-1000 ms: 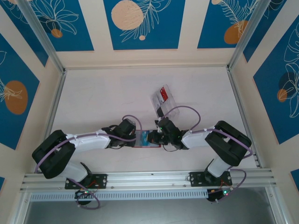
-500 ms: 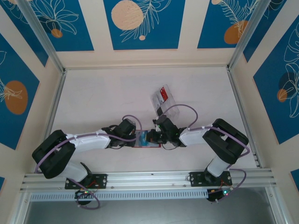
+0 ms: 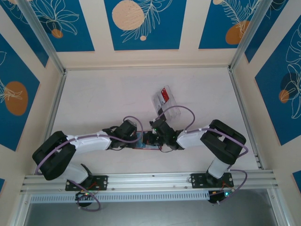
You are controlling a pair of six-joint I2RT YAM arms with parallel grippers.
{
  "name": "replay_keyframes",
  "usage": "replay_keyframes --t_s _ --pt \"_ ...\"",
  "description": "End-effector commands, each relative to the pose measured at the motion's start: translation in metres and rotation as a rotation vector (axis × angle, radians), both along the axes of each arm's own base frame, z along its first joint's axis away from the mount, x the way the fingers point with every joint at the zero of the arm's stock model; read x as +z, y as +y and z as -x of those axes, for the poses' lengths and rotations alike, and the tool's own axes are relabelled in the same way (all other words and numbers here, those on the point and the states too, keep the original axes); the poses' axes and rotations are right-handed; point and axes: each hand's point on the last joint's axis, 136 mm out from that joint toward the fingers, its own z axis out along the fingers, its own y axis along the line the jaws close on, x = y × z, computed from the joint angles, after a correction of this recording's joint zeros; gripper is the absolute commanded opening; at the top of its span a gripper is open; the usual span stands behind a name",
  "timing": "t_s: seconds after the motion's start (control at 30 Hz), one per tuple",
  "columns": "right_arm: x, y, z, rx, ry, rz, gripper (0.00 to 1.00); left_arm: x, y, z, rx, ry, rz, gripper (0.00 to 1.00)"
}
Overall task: Put the credit cards into the card holder
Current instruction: Insert the credit card into the card slot.
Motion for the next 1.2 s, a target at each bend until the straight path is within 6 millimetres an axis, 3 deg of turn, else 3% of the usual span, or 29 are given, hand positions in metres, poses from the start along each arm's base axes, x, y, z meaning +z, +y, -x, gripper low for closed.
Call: replay_keyframes --t_s 0.0,0.1,0.3,0.5,0.67,0.8,0.93,1.17 --pt "-0.029 -0.009 0.025 0.059 0.102 0.109 0.0 -0.013 -0.006 0.023 -0.057 0.081 0.0 0.14" --pt "-0.023 -0.008 0.029 0.094 0.113 0.123 0.02 -0.013 -0.004 0.023 -0.047 0.078 -0.001 0.13" --pt "-0.009 -0.013 0.035 0.141 0.126 0.126 0.23 -0.015 -0.002 0.024 -0.036 0.08 -0.001 0.14" --pt "0.003 -0.021 0.035 0.162 0.157 0.097 0.28 -0.016 0.0 0.024 -0.032 0.078 -0.005 0.13" --pt "0.026 -0.025 0.032 0.19 0.128 0.084 0.31 -0.018 0.001 0.025 -0.029 0.08 -0.007 0.13" --pt "0.03 -0.031 0.025 0.18 0.108 0.13 0.26 -0.018 0.001 0.026 -0.03 0.079 -0.003 0.13" --pt "0.023 -0.032 0.018 0.164 0.111 0.197 0.01 -0.018 0.001 0.026 -0.032 0.078 -0.004 0.13" --pt "0.004 -0.029 0.018 0.165 0.139 0.284 0.0 -0.017 0.004 0.026 -0.031 0.074 -0.009 0.14"
